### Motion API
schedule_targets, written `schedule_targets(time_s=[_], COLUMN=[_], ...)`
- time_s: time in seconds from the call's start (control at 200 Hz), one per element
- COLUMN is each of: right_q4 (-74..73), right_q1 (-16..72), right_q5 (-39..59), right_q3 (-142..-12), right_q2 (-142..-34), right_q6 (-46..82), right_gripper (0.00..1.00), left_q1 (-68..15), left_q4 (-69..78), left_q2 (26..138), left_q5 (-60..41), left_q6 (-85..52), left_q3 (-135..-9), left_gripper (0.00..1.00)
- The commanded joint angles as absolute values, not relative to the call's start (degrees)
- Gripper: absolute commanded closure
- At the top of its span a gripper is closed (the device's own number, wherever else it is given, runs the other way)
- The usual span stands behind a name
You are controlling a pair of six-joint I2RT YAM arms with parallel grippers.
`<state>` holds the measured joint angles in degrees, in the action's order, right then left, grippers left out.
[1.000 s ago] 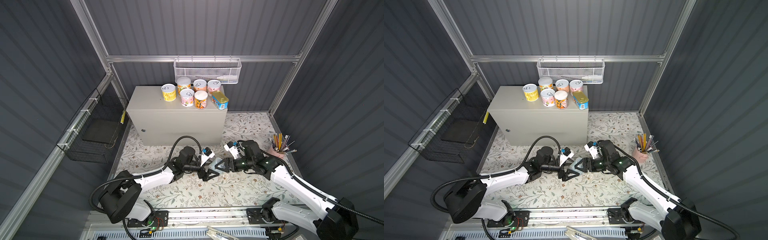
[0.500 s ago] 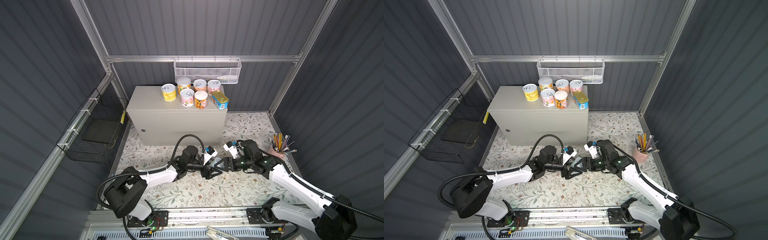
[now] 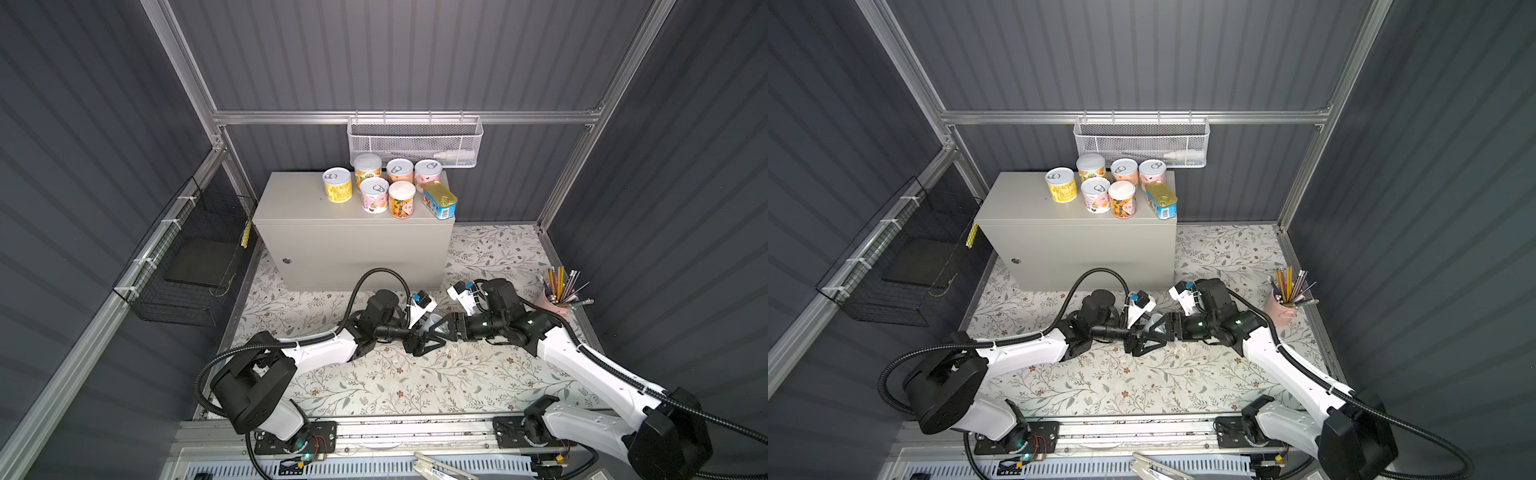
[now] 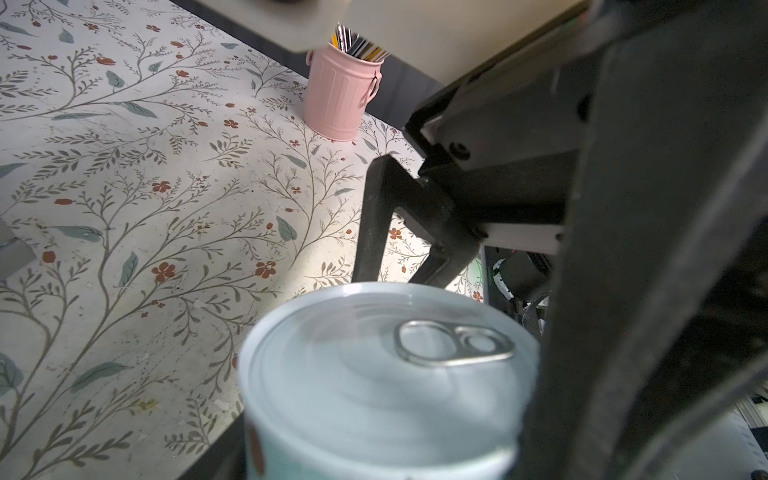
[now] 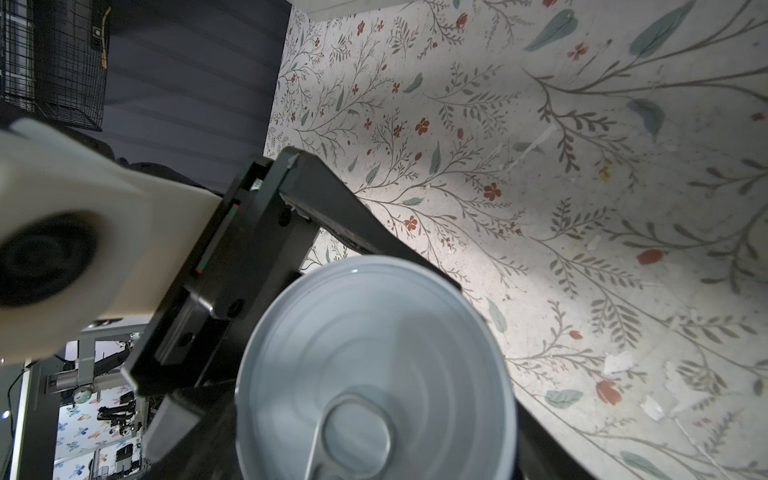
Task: Place and organize the canned foods onto the counter
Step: 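Close the left gripper around the pale blue can beside the right gripper, then open the right gripper and draw it back while the left gripper carries the can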
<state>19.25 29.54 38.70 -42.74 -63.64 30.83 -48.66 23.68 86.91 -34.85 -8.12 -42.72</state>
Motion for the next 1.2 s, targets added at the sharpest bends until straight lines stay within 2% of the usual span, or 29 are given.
schedule_targets(time_s=[0.0,0.16,0.285,0.47,0.695,0.931,1.191], right_q4=[16.3,14.8,14.0,14.7,15.3,17.7,17.7], right_q1=[29.8,29.8,29.8,29.6,29.6,29.6,29.7], right_q5=[40.0,36.5,35.8,34.6,32.4,29.2,27.5], right_q3=[-42.0,-39.2,-37.7,-36.6,-34.1,-32.4,-31.4], right_q2=[-62.5,-60.7,-59.7,-58.8,-54.7,-49.7,-46.1], right_q6=[31.1,32.1,32.6,32.5,32.3,31.7,32.0], right_gripper=[0.37,0.27,0.14,0.03,0.01,0.01,0.01], left_q1=[-49.4,-49.4,-49.4,-49.4,-49.4,-49.4,-49.4], left_q4=[22.4,15.7,14.1,9.8,8.2,1.0,-5.5], left_q2=[86.1,85.2,84.6,83.3,80.3,76.6,73.8], left_q5=[-28.6,-21.3,-19.4,-19.5,-21.2,-14.3,-11.3], left_q6=[-11.0,-11.0,-11.8,-10.7,-13.3,-11.4,-9.8], left_q3=[-46.1,-48.9,-50.1,-52.8,-54.4,-56.6,-60.2], left_gripper=[0.46,0.51,0.51,0.52,0.54,0.56,0.56])
